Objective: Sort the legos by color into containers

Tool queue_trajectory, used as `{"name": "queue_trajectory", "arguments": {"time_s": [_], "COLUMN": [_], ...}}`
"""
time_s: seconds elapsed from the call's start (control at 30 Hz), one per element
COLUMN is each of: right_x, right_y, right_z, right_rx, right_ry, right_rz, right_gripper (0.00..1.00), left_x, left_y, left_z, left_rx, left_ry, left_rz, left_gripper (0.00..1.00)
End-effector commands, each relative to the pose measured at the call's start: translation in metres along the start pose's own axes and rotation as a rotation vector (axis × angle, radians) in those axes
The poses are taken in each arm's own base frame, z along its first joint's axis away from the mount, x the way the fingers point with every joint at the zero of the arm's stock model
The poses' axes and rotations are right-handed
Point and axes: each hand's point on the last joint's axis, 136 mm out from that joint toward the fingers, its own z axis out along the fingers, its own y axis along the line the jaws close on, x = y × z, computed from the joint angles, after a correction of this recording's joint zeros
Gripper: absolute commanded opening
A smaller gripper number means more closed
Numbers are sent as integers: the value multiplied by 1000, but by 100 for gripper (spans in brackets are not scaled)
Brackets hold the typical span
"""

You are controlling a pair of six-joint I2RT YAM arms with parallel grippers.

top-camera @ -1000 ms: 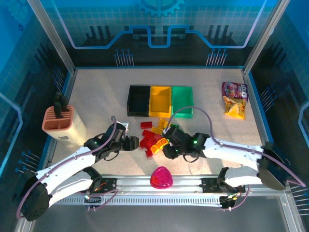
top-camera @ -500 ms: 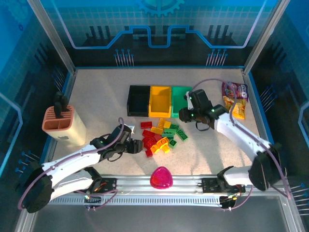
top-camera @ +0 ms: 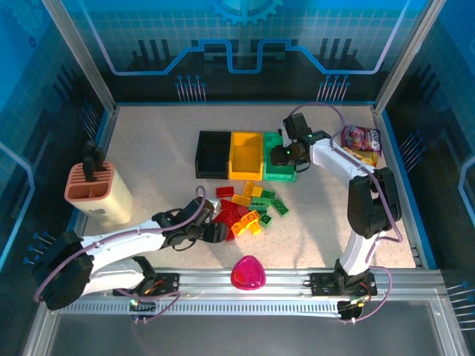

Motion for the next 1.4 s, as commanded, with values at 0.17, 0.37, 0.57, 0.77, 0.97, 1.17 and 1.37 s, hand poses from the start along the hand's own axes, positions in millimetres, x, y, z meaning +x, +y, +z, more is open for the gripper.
{"name": "queue_trajectory", "arguments": {"time_s": [0.17, 0.37, 0.57, 0.77, 0.97, 1.17, 1.37], "right_x": [-14, 3, 24, 41, 47, 49, 50], "right_y": [15, 25, 18, 10, 6, 5, 1], "right_z": [-39, -71, -87, -91, -91, -93, -97], "right_rx": [-12, -52, -56, -54, -66, -68, -67], "right_ry": [-73, -127, -159, -163, -172, -183, -201], "right_rz": [-45, -67, -45, -23, -6, -4, 5], "right_gripper": [82, 81, 81, 81, 81, 81, 81], "left_x": [-14, -33, -40, -44, -42, -41, -41], "left_y": [-3, 13, 15, 20, 28, 43, 62], "left_z": [-3, -11, -2, 6, 17, 23, 21], "left_rx": [-21, -74, -97, -115, -153, -188, -256], "left_ry": [-62, -96, -31, 2, 38, 47, 46], "left_rz": [-23, -55, 3, 16, 2, -59, -145], "left_gripper": [58, 59, 59, 58, 58, 53, 48]}}
